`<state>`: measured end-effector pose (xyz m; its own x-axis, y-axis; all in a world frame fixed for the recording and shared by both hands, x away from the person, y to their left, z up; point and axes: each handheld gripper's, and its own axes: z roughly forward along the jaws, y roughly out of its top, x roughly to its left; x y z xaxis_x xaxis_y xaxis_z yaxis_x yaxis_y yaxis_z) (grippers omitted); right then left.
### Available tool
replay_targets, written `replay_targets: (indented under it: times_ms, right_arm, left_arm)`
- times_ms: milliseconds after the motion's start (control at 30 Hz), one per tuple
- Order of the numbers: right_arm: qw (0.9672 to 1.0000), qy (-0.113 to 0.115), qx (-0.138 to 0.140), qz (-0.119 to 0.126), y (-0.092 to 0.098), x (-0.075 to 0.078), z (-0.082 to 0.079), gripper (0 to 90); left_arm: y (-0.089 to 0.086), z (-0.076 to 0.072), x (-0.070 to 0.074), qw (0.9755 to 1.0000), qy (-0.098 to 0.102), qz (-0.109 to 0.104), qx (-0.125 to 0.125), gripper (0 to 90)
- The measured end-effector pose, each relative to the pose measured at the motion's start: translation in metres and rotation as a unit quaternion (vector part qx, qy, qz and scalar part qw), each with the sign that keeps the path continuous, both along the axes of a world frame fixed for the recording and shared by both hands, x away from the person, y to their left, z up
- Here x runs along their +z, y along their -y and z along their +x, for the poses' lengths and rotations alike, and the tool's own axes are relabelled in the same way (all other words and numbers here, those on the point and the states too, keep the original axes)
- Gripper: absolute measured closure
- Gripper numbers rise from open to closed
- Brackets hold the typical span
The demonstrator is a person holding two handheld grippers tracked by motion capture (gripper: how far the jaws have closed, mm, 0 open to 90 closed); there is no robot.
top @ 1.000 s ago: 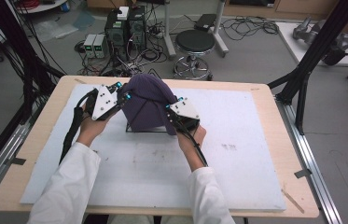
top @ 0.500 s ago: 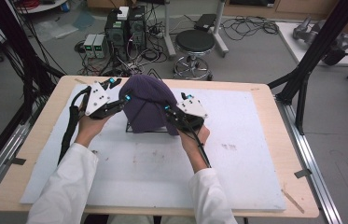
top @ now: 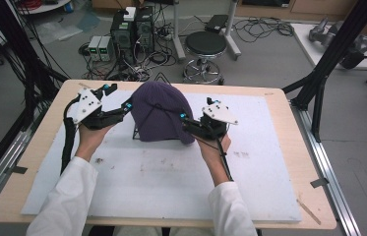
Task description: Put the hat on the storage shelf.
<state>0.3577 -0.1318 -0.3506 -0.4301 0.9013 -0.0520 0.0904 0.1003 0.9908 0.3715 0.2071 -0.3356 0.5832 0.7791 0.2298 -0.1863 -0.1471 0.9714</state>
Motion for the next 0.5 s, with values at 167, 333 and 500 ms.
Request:
replay_targets:
  times_ms: [167,333,500]
  right_arm:
    - [0.9997,0.007,-0.016,0.017,0.014,0.002,-0.01,11.6]
    - [0.999,-0.001,-0.028,0.036,0.032,0.003,-0.017,10.8]
    - [0.9976,0.005,-0.037,0.059,0.049,0.009,-0.025,10.8]
  left_arm:
    - [-0.003,-0.008,0.0,0.9998,-0.001,-0.017,-0.011,31.2]
    - [-0.007,-0.017,0.001,0.9997,0.009,-0.02,-0.008,30.4]
    - [-0.013,-0.024,-0.001,0.9993,0.014,-0.033,0.008,28.3]
